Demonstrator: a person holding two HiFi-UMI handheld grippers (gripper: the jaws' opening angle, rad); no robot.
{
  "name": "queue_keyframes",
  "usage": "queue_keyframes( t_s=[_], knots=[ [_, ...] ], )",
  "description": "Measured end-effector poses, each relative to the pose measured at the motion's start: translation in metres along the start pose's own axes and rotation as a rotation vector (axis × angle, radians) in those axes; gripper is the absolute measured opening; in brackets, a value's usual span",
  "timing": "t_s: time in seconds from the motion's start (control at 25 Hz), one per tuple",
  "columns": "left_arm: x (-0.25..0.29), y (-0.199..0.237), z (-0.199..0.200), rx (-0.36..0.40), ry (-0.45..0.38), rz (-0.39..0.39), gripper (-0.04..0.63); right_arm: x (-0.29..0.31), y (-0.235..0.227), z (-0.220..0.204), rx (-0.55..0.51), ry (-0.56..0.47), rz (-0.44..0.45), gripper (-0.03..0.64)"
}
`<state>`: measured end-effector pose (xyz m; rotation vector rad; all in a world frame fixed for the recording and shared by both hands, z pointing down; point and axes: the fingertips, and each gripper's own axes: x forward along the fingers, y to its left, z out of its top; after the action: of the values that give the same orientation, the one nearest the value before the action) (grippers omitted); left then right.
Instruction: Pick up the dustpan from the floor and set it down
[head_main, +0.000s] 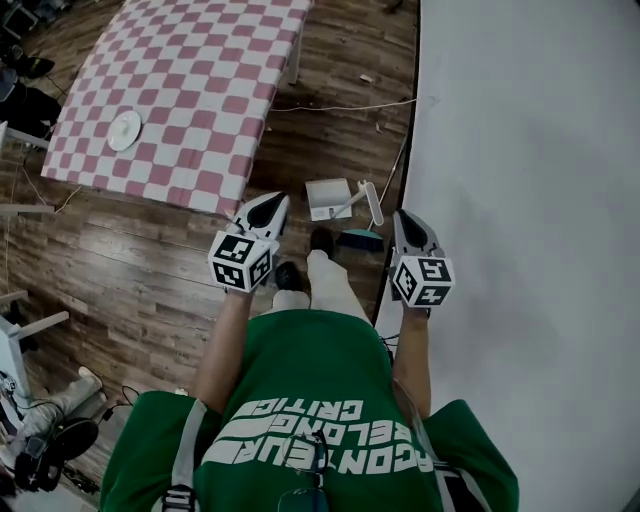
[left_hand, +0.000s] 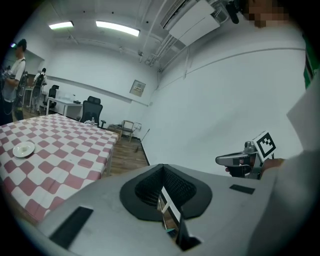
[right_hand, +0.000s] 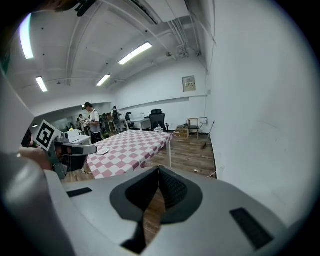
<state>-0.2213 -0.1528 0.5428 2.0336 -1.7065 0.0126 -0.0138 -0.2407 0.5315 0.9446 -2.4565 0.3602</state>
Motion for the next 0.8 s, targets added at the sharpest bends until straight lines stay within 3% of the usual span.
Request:
queue_keyframes(
  t_s=[0.4, 0.72, 0.8],
  knots=[
    [0.027, 0.011, 0.012, 0.005, 0.001, 0.022, 0.003, 0.059, -0.018, -0.019, -0.048, 0.155, 0.026, 0.009],
    [0.043, 0.009, 0.008, 0.0, 0.016, 0.025, 0.003, 0.105, -0.037, -0.068, -0.016, 0.315, 0.047, 0.014],
    [0.045, 0.007, 0.003, 0.001, 0.028, 0.024, 0.003, 0.118, -0.04, -0.084, -0.019, 0.369, 0.067, 0.058]
  ],
)
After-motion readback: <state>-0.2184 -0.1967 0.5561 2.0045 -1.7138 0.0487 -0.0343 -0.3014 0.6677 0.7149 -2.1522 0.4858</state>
